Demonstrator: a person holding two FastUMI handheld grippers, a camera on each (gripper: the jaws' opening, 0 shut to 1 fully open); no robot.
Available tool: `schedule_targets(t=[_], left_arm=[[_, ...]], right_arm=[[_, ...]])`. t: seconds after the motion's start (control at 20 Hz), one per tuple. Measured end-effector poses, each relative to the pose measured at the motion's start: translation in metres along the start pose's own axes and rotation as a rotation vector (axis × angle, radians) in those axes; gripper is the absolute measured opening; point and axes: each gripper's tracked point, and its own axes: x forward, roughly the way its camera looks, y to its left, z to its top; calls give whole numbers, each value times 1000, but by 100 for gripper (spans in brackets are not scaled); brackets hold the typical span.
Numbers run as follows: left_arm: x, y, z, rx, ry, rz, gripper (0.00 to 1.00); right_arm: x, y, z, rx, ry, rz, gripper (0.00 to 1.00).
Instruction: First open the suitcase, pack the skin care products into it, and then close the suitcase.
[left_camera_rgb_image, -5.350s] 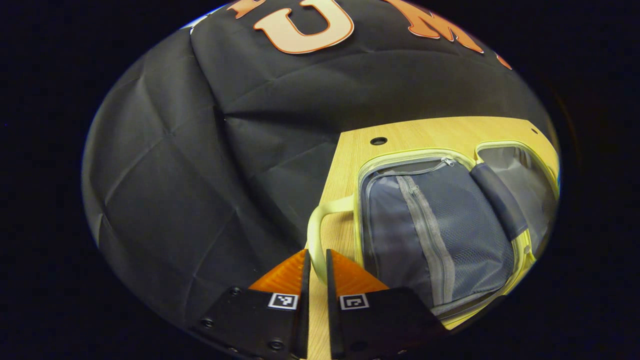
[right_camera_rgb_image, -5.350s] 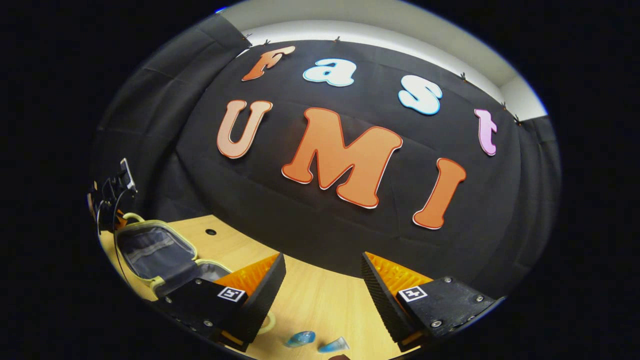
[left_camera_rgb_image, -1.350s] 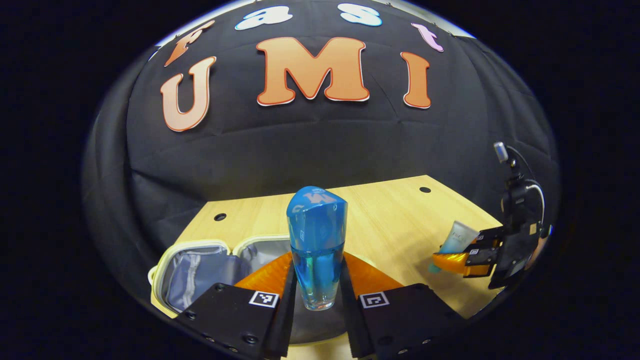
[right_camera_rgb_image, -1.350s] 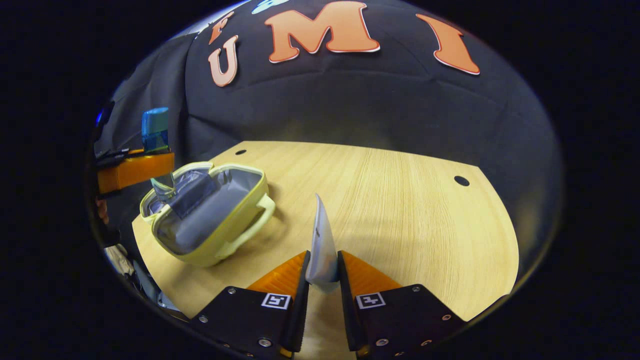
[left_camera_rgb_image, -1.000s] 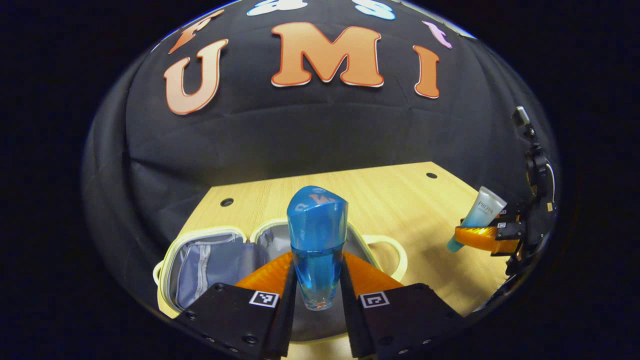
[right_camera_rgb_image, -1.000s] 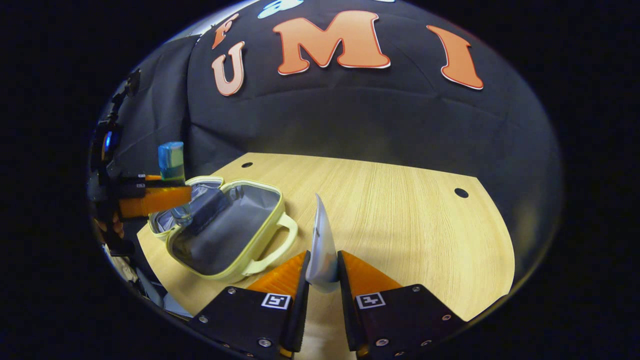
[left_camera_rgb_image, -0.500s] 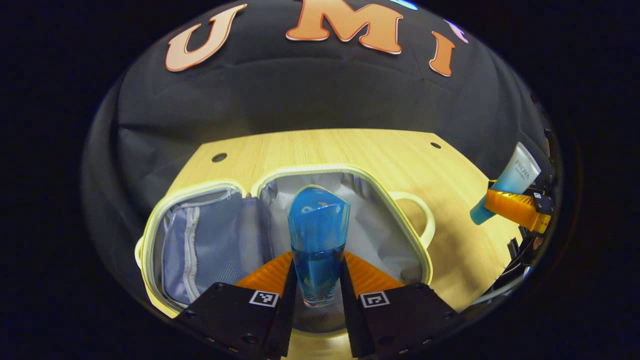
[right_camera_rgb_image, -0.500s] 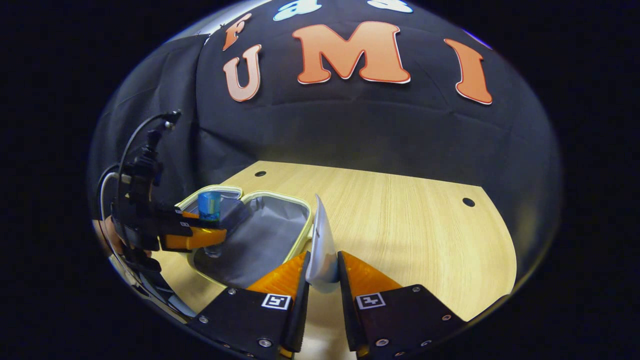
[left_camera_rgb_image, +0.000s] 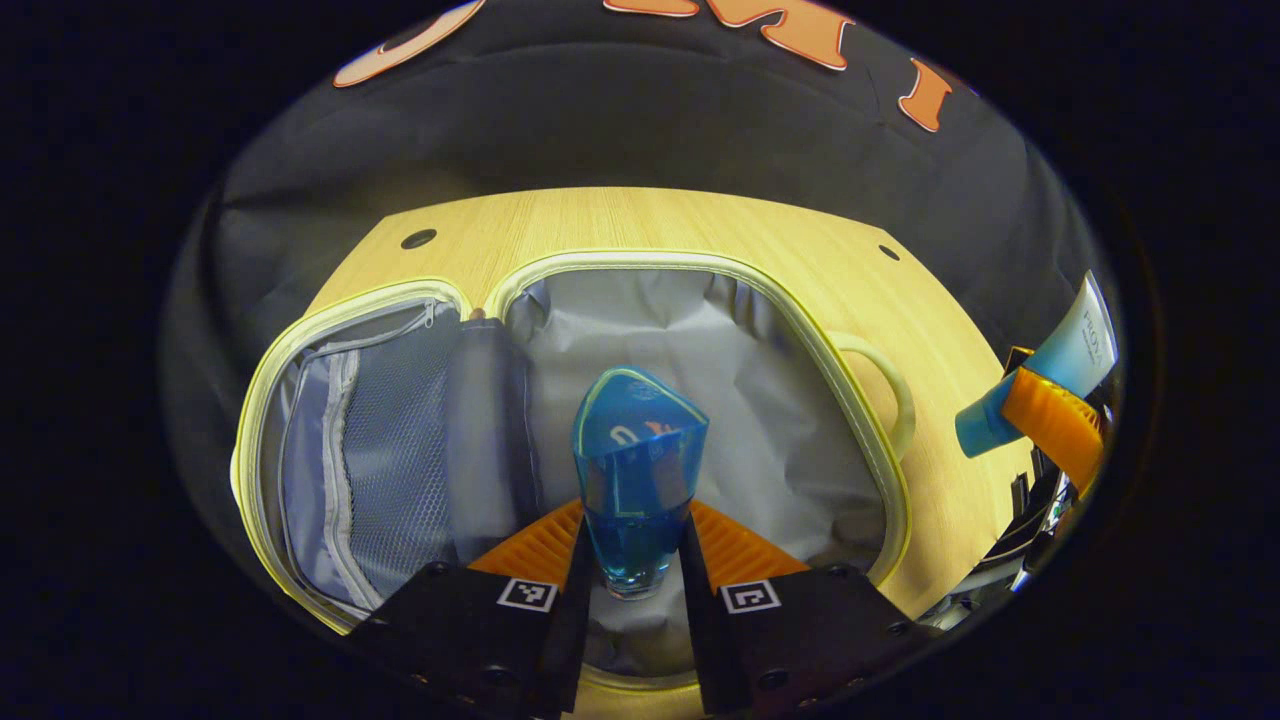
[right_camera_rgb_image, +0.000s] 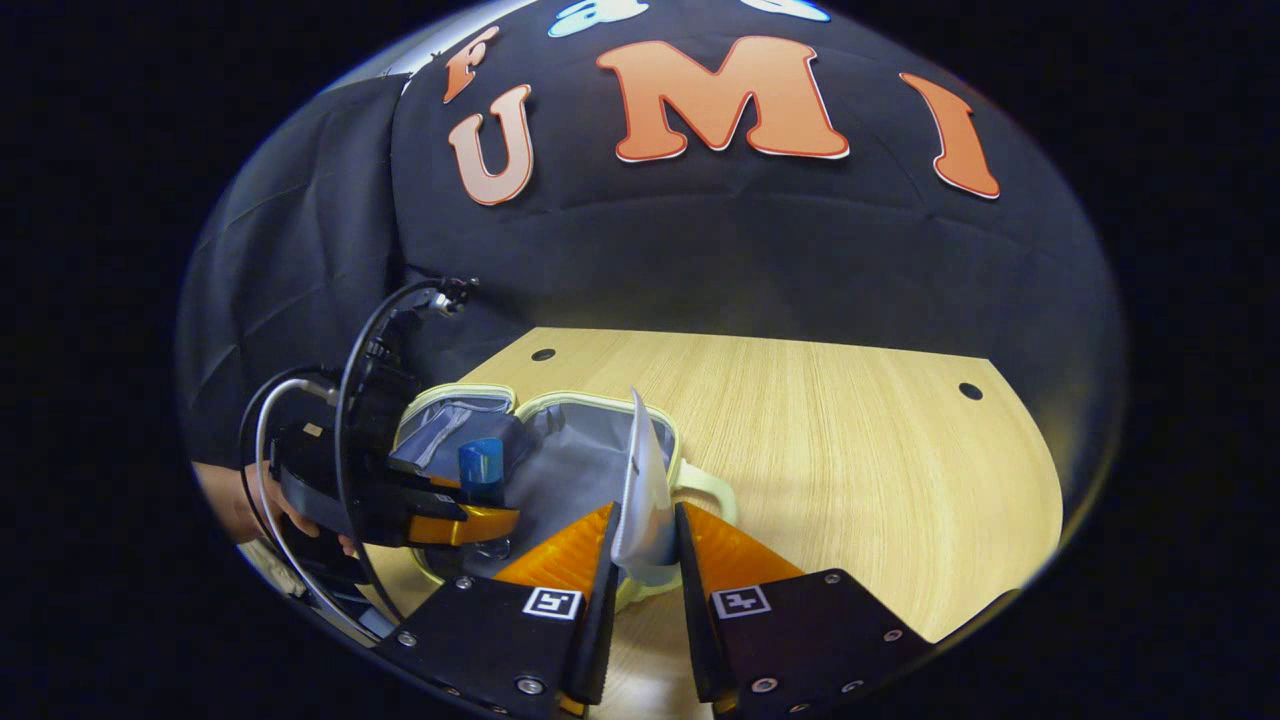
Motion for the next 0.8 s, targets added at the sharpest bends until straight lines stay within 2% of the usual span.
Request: schedule_targets(t=[0.15,0.35,0.65,0.8], left_arm=[[12,2,5,1,36,10,45],[40,5,-6,-57,121,39,45],[56,17,-13,-60,201,131,45],[53,13,-7,-47,196,115,49]], right_arm=[[5,1,2,21,6,-3,34],[9,-4,2,35,20,-21,34],[14,-6,1,51,36,-25,34],[18,-5,-3,44,59,-21,34]])
